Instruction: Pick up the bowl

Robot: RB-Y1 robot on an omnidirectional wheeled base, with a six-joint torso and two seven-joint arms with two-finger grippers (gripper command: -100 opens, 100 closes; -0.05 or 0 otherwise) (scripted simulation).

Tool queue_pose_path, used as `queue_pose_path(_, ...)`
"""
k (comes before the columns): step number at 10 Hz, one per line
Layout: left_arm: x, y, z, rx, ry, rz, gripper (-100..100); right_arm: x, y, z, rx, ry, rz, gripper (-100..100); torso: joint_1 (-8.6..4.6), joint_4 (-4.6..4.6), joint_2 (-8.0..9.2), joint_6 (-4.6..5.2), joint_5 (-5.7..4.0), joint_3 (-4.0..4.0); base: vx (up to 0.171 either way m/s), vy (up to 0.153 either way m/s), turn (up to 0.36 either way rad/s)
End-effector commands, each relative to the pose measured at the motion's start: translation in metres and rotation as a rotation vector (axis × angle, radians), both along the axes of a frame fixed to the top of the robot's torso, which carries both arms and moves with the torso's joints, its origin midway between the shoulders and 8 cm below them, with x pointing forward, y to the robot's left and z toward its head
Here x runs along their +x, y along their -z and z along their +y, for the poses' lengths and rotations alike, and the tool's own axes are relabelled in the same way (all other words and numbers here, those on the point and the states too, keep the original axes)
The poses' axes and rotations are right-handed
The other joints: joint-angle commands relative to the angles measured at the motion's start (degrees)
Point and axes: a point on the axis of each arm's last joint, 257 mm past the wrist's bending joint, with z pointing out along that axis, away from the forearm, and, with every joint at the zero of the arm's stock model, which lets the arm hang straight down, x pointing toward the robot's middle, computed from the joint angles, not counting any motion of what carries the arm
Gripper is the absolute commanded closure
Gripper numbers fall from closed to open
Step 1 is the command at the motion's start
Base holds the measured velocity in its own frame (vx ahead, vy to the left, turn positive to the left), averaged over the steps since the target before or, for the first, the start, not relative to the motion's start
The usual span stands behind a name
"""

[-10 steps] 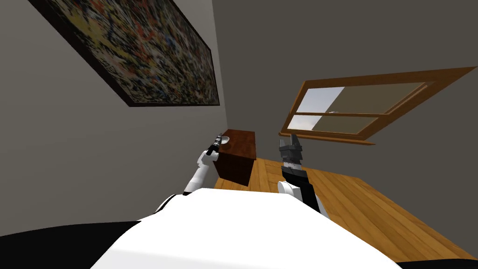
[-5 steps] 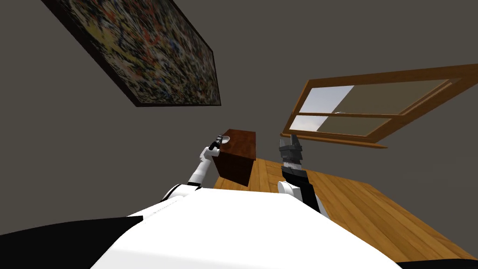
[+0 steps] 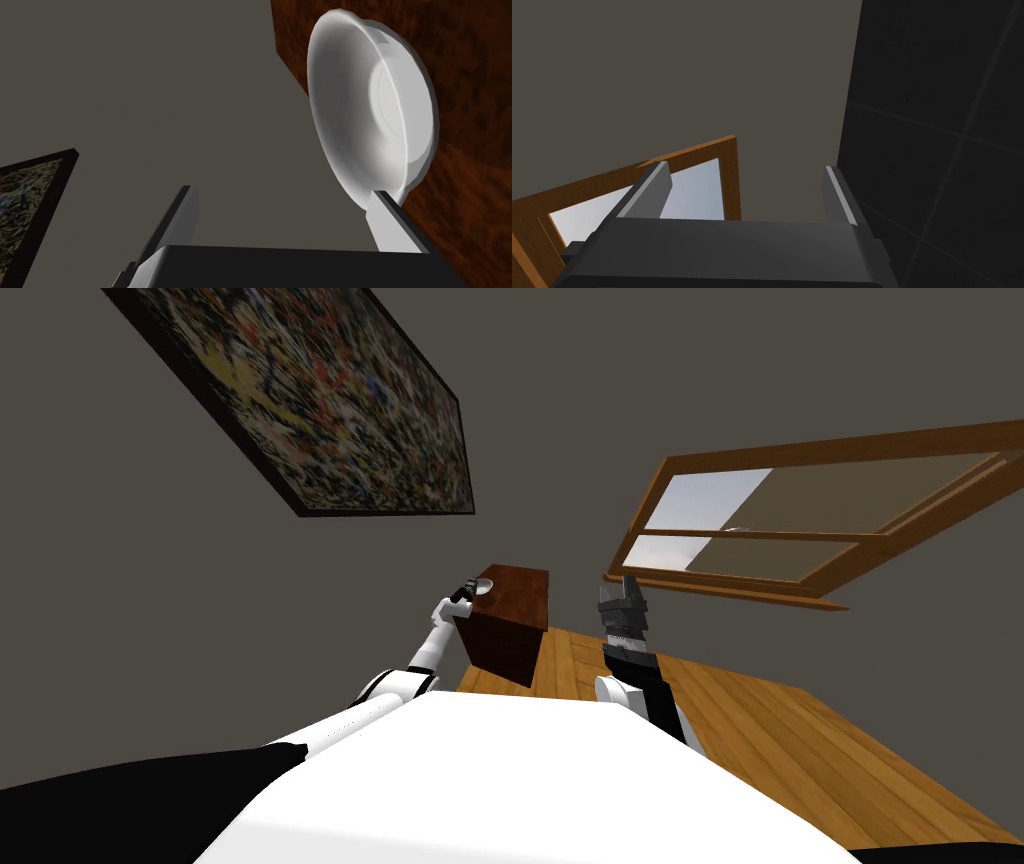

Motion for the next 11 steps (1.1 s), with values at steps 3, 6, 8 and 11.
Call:
queue_pose_path(3, 0.013, 0.018, 0.003, -0.023, -0.025, 0.104, -100, 0.000, 0.000, 0.000, 0.000, 0.000, 0.000, 0, -0.07, 0.00, -0.03, 0.01, -0.02, -0.01, 0.003, -0.038, 0.069)
queue_pose_path(6, 0.025, 0.026, 0.003, -0.054, -0.047, 0.192, -100, 0.000, 0.000, 0.000, 0.000, 0.000, 0.000, 0, -0.07, -0.01, -0.03, 0.02, -0.02, -0.02, 0.006, -0.036, 0.078)
queue_pose_path(8, 0.028, 0.033, 0.003, -0.071, -0.061, 0.252, -100, 0.000, 0.000, 0.000, 0.000, 0.000, 0.000, 0, -0.05, -0.02, -0.06, 0.02, -0.01, -0.04, 0.010, -0.033, 0.070)
queue_pose_path(11, 0.028, 0.048, 0.003, -0.086, -0.081, 0.341, -100, 0.000, 0.000, 0.000, 0.000, 0.000, 0.000, 0, -0.06, -0.02, -0.10, 0.01, -0.02, -0.05, 0.020, -0.033, 0.051)
